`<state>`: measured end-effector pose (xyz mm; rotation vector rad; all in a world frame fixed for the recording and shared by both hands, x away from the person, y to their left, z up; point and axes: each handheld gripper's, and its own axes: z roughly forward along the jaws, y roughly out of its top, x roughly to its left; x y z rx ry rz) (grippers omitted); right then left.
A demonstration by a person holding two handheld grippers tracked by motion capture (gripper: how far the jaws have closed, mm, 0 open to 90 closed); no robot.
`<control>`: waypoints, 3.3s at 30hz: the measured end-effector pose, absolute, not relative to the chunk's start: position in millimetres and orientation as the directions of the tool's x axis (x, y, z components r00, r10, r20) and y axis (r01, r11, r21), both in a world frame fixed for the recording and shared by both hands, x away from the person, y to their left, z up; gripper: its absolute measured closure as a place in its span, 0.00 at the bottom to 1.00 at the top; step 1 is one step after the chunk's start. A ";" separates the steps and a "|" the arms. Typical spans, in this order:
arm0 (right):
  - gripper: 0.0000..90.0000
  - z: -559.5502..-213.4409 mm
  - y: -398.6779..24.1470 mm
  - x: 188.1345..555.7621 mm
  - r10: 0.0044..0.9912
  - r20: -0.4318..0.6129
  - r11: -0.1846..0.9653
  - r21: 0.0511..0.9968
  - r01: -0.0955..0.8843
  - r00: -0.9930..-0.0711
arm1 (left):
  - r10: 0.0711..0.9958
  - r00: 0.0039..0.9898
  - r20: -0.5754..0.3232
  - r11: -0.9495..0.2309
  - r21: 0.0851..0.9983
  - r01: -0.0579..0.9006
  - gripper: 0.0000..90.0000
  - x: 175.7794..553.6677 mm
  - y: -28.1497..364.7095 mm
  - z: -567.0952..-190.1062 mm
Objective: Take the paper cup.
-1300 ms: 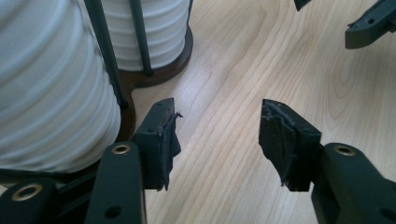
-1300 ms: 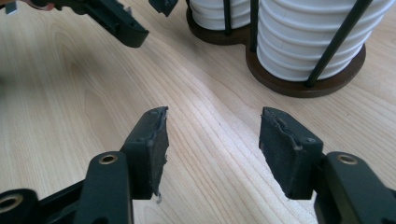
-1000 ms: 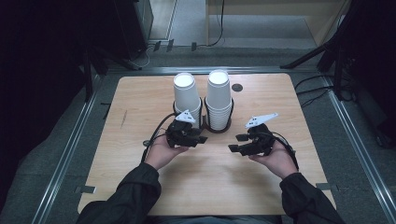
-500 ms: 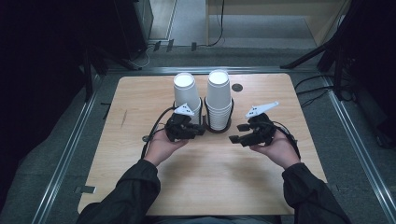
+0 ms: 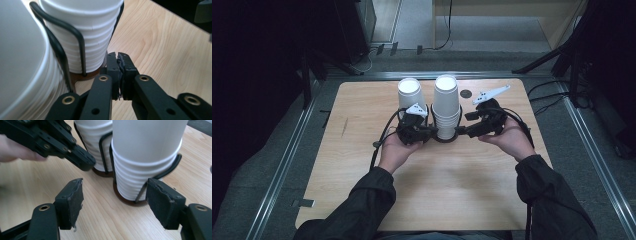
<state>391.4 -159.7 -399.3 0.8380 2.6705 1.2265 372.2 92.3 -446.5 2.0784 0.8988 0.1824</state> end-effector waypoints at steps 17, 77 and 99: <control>0.25 -360.6 -144.5 433.7 0.517 0.118 0.501 0.762 0.411 -0.848 | 0.714 0.684 -0.153 -0.353 0.764 0.540 1.00 380.8 76.7 -436.5; 0.28 -244.2 -106.3 428.6 0.560 -0.015 0.527 0.779 0.341 -0.829 | 0.691 0.698 -0.187 -0.344 0.765 0.545 0.87 382.0 73.0 -446.0; 0.28 -286.8 -143.0 358.5 0.440 0.017 0.571 0.766 0.295 -0.898 | 0.524 0.815 -0.248 -0.406 0.769 0.494 0.52 352.4 95.3 -440.4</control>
